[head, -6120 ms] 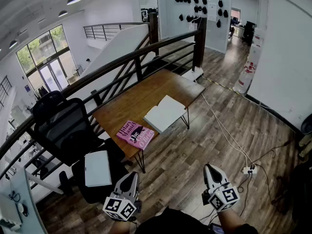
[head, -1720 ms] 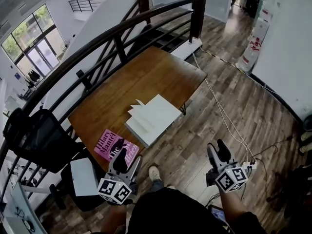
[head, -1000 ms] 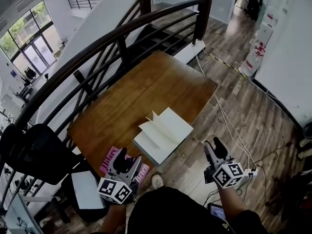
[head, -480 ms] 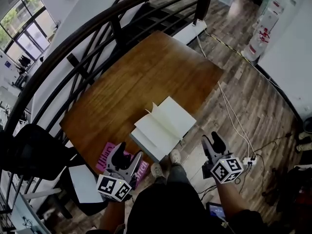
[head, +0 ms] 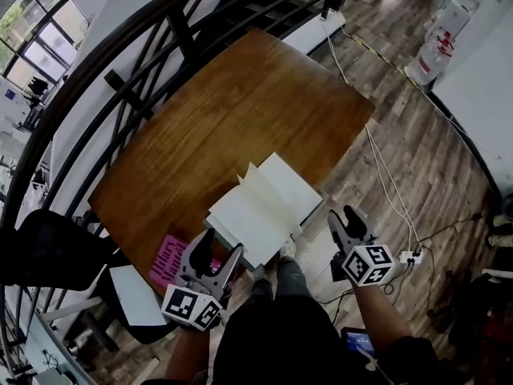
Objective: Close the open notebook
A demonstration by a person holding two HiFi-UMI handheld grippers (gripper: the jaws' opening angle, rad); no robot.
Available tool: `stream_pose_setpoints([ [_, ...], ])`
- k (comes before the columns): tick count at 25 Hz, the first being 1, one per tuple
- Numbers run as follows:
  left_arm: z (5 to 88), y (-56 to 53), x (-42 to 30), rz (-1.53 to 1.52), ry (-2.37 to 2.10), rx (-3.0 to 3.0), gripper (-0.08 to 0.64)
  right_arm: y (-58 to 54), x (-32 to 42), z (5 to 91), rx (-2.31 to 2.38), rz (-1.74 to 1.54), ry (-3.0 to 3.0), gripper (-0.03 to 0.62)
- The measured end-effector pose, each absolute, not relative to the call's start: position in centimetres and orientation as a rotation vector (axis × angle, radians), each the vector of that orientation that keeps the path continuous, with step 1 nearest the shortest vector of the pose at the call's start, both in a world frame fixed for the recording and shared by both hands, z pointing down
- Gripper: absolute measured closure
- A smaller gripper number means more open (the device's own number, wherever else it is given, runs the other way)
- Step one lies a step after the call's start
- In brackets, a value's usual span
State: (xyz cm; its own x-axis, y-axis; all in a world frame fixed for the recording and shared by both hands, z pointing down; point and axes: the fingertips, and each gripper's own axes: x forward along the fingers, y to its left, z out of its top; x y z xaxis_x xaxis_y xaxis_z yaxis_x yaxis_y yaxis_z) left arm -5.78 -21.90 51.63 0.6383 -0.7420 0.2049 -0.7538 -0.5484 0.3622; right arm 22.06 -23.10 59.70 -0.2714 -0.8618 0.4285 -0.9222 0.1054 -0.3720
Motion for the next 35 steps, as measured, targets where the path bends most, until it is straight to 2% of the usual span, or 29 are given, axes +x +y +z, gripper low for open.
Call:
stream_pose_setpoints([
  [18, 54.1, -20.9, -4.9, 0.138, -1.239, 2.319, 0.266, -26.8, 22.2, 71.2, 1.703, 1.26, -2.144, 0.39],
  [24, 54.1, -20.0, -5.1, 0.144, -1.226, 2.308, 0.313, -27.3, 21.4, 72.4, 1.686, 1.564, -2.163, 0.39],
  [26, 54.0, -19.8, -5.3, 0.138, -1.226, 2.31, 0.313, -27.5, 21.3, 72.2, 1.687, 1.629, -2.172, 0.479],
  [28, 53.8, -19.7, -5.6, 0.131, -1.229, 2.314, 0.313, -27.6, 21.5, 71.8, 1.7, 1.666, -2.182, 0.522],
  [30, 53.9, -19.5, -5.8, 0.124, -1.226, 2.31, 0.313, -27.7, 21.7, 71.2, 1.713, 1.672, -2.197, 0.55],
  [35, 53.7, -18.8, -6.5, 0.122, -1.207, 2.322, 0.313, -27.8, 21.2, 68.8, 1.733, 1.597, -2.255, 0.572],
])
